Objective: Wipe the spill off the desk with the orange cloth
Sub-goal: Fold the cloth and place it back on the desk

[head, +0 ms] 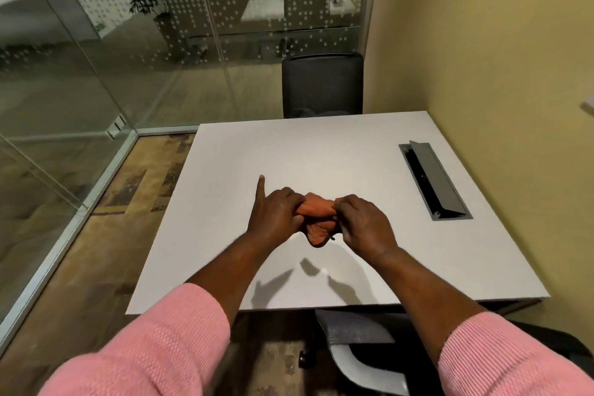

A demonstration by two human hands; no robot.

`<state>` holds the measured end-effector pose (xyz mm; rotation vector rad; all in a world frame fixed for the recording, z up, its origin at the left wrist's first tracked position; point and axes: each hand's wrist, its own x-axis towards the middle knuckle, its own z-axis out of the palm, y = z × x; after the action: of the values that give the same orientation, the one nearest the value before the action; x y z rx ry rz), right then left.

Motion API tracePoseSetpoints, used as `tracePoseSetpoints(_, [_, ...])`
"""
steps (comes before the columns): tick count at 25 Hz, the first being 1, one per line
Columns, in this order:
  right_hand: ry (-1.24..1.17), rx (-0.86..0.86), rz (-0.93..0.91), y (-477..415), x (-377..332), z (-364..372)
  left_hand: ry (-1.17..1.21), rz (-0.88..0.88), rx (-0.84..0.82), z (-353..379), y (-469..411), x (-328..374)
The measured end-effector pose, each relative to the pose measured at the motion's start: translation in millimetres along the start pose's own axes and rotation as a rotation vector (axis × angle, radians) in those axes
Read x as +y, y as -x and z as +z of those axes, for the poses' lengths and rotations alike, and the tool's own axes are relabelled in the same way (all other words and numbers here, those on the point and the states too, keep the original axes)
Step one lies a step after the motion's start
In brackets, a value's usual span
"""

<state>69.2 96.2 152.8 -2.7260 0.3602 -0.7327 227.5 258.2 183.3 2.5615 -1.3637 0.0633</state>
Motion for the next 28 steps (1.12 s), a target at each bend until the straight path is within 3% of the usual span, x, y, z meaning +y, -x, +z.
tracePoseSetpoints(9, [0.036,0.056,0.116,34.2,87.4,-10.0,0.029,0.165,-0.087,52.6,-57.6,63.7])
tracePoseSetpoints(21, [0.318,-0.006,0.609,127.3,174.7,-30.8,0.049,0.667,-0.316,171.0,-147.0,185.4])
tracePoseSetpoints(28, [0.506,-0.032,0.888,133.0,232.1,-33.0,0.054,0.851,-0.232,236.9,-198.8,261.2])
